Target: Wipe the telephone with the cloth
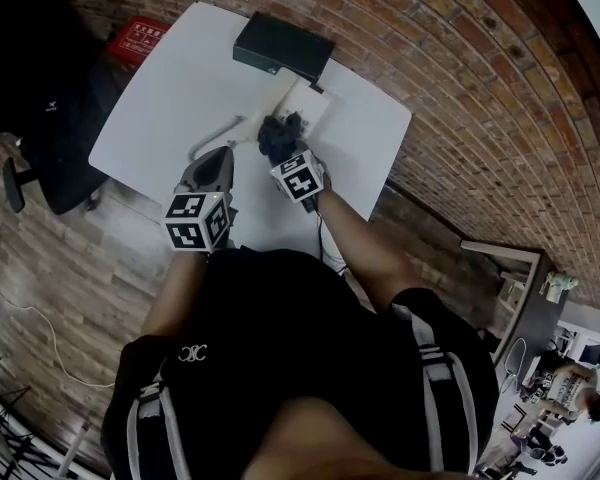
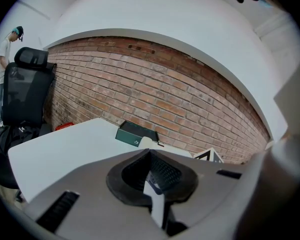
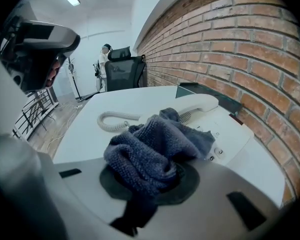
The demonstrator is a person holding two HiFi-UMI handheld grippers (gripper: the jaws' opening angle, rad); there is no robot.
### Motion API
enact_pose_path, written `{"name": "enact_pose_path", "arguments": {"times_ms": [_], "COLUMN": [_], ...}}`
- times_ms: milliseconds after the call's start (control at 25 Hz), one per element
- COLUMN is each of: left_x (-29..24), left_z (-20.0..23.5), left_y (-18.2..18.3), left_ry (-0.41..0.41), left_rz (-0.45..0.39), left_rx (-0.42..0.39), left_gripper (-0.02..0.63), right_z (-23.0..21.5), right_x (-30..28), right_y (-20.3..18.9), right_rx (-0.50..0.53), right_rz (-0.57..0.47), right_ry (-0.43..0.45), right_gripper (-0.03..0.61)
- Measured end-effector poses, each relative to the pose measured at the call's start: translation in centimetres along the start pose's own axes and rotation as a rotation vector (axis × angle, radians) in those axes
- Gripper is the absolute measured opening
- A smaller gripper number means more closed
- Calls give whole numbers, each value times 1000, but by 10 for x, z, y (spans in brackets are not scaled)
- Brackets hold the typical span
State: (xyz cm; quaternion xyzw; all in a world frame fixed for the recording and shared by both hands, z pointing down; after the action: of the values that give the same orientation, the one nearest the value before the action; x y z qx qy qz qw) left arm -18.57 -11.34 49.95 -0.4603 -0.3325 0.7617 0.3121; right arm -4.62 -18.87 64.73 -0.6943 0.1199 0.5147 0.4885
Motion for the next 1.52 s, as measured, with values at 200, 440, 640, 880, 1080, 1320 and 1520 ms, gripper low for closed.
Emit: {"name": "enact_pose_path", "arguments": {"times_ms": [200, 440, 640, 880, 1080, 1320, 1520], "left_x": [-5, -12, -20, -27, -35, -42, -45], "left_z": [-3, -2, -1, 0, 0, -3, -5], "left_y": [1, 2, 1, 4, 7, 7, 9], "left_ry": [-8, -11, -10, -4, -3, -12, -14], "left_rz": [6, 21, 42, 51, 60, 70, 73], "left_rx": [-4, -5, -6, -13, -14, -20, -28], "left_gripper": [-8, -8, -8, -8, -8, -8, -8], "right_z": [5, -12, -39, -81, -113, -146, -162], "right_x": [2, 5, 6, 11, 14, 17, 20], "right_y": [-9, -8, -2, 7, 11, 19, 25], "right_rx": [66, 93, 53, -41, -64, -110, -96], "right_rz": [16, -5, -56, -107, -125, -142, -131], "right_ry": [15, -43, -112, -228, -238, -289, -321], "right_gripper": [44, 44, 46, 44, 46, 46, 46]}}
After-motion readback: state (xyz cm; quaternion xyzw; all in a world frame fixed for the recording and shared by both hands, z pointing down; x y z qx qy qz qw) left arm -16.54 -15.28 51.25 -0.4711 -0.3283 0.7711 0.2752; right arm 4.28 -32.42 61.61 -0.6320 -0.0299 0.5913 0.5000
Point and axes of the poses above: the fingertips, and each gripper's own axes: x backward along the fingers, z to its left, y out of its top, the point moved 6 cm from there along x, backward along the fingers, and after that the axes turned 6 degrees about z, right-handed, at the moved point
